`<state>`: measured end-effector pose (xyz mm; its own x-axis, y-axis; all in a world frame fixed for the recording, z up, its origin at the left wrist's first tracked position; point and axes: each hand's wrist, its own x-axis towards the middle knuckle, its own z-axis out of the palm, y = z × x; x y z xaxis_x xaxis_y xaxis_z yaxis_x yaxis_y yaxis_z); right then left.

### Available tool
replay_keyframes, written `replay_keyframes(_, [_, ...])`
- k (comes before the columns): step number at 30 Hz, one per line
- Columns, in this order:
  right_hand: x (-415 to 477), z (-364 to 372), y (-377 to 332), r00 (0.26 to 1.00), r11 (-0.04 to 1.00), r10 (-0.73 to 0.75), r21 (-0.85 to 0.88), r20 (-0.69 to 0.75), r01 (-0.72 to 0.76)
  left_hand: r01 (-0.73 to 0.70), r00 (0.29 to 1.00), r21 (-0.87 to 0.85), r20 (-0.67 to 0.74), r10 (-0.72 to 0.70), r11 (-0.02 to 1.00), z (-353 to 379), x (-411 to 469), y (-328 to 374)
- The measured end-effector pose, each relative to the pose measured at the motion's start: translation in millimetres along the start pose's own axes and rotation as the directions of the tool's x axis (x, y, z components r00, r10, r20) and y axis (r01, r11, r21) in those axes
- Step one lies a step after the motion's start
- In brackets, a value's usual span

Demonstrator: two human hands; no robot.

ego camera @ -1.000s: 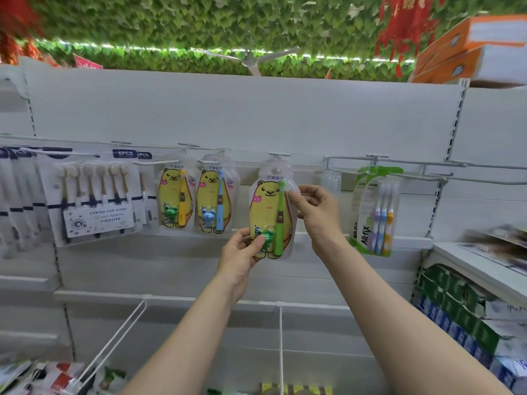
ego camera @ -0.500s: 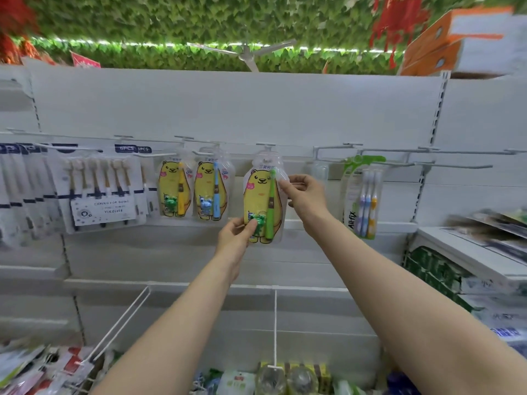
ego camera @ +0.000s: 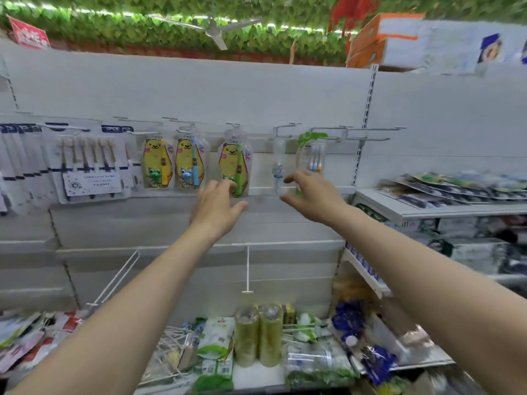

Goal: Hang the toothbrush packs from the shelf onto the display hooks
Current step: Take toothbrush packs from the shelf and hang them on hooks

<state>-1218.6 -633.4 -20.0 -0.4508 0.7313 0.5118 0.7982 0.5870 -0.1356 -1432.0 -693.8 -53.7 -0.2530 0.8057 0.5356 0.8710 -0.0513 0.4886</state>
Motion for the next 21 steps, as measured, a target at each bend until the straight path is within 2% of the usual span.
replay_keyframes(4, [-53.6,-36.2,15.7,0.999,0.985,-0.013,-0.172,0.042,0.020,-0.093,0.994,0.132,0.066,0.085,0.987,-7.3,-32.4,43.7])
replay_keyframes(8, [-97.7,-65.8,42.9,0.998,0.971,0.040,-0.236,0.044,-0.028,-0.166,0.981,0.208,0.138,0.139,0.964,0.8,-55.1,91.0])
replay_keyframes(16, [-160.1,-117.8,143.6,0.978,0.965,0.201,-0.159,-0.058,-0.208,-0.290,0.944,0.129,0.203,0.261,0.948,56.5,-62.4,203.8])
replay_keyframes(21, [-189.2,-150.2,244.8,0.963,0.937,0.260,-0.220,-0.073,-0.270,-0.359,0.916,0.065,0.216,0.338,0.931,128.0,-57.9,302.3])
